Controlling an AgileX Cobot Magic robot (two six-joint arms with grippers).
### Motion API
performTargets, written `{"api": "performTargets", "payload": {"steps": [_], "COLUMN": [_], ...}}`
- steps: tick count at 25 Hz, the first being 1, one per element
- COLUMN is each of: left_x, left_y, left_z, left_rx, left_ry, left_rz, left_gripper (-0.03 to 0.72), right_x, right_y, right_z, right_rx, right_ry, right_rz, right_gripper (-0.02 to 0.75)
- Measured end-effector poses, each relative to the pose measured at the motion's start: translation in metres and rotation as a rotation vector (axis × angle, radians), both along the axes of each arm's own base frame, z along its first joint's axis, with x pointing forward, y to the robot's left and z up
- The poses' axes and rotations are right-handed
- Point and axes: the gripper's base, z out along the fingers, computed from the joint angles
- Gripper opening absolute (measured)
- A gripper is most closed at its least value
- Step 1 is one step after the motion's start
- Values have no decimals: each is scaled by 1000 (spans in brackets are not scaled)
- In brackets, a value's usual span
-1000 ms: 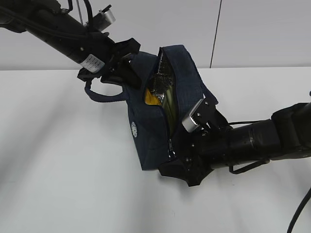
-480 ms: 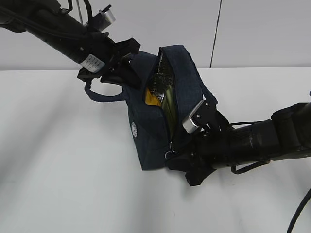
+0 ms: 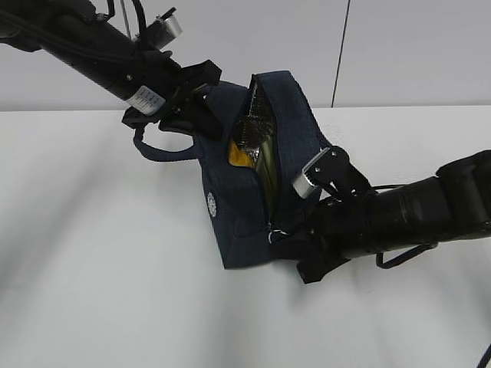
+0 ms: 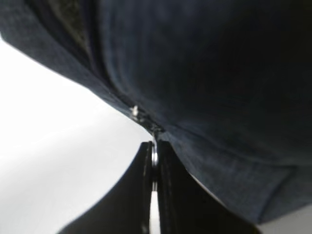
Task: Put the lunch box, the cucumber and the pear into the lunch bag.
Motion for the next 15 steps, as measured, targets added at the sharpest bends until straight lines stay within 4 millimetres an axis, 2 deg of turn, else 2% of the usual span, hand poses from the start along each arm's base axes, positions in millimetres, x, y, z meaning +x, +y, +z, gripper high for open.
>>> {"api": "performTargets", "payload": {"steps": [4,10,15], "left_x": [0,0,0], "left_y": [0,0,1], "left_z": [0,0,-1], "left_rx": [0,7,10], "left_ry": [1,-1,-6], "left_rz": [1,-1,1], "left_gripper": [20,2,2], "right_x": [-5,-13,-16], "right_y": [-3,-6,-7], "right_z": [11,22,40], "right_rx": [-37,-67,-53], "right_ry": [28,76,42], "right_rz": [3,13,15], "right_gripper": [-16,-16,-16]}}
